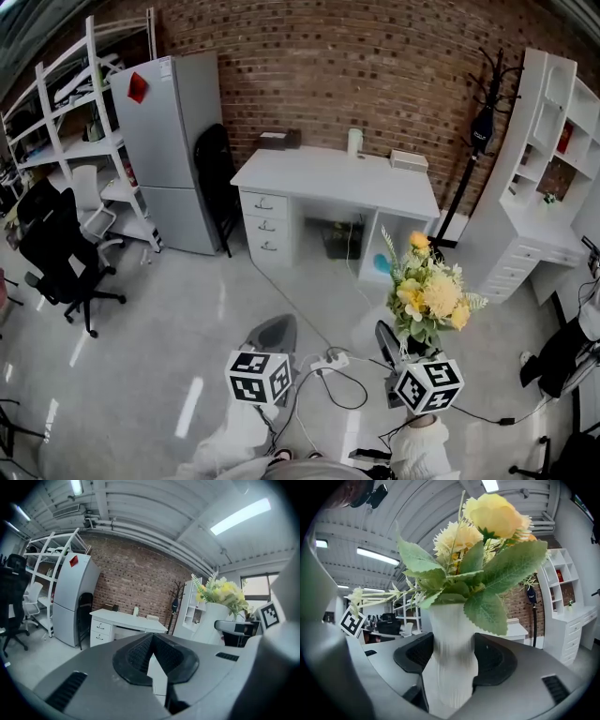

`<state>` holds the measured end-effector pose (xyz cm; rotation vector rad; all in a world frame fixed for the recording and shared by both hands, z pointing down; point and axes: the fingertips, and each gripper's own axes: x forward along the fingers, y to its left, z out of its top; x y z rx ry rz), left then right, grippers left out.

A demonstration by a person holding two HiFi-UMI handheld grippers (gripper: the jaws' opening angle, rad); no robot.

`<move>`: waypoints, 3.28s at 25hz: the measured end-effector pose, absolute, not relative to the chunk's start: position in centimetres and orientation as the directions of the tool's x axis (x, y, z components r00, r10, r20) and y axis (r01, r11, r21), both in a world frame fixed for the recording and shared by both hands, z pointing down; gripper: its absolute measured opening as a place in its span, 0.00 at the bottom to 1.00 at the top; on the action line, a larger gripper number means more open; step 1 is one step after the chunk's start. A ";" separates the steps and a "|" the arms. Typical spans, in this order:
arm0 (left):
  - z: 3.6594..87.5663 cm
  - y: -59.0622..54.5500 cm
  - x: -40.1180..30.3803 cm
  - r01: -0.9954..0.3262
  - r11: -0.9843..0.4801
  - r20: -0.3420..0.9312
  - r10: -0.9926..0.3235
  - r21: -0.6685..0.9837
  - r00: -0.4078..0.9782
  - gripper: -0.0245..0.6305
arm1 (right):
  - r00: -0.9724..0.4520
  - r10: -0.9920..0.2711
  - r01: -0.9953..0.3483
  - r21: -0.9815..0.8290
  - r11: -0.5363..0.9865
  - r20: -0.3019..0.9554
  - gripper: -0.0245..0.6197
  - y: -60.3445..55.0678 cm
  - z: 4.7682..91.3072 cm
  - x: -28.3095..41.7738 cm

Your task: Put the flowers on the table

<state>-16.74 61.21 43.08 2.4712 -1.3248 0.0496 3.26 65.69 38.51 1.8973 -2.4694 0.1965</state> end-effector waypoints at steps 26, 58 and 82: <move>44.6 44.7 -19.7 -0.825 -0.479 0.177 -0.822 0.299 0.541 0.05 | -0.249 -0.960 -0.961 -0.159 0.228 0.129 0.44 49.6 40.8 2.5; 48.6 21.0 -19.9 -0.766 -0.583 0.268 -0.719 0.270 0.641 0.05 | -0.172 -0.972 -0.970 -0.202 0.138 0.163 0.44 25.4 43.7 0.5; 47.8 -7.4 -3.5 -0.795 -0.545 0.264 -0.752 0.265 0.604 0.05 | -0.209 -0.968 -0.965 -0.192 0.180 0.138 0.44 -4.0 42.8 17.6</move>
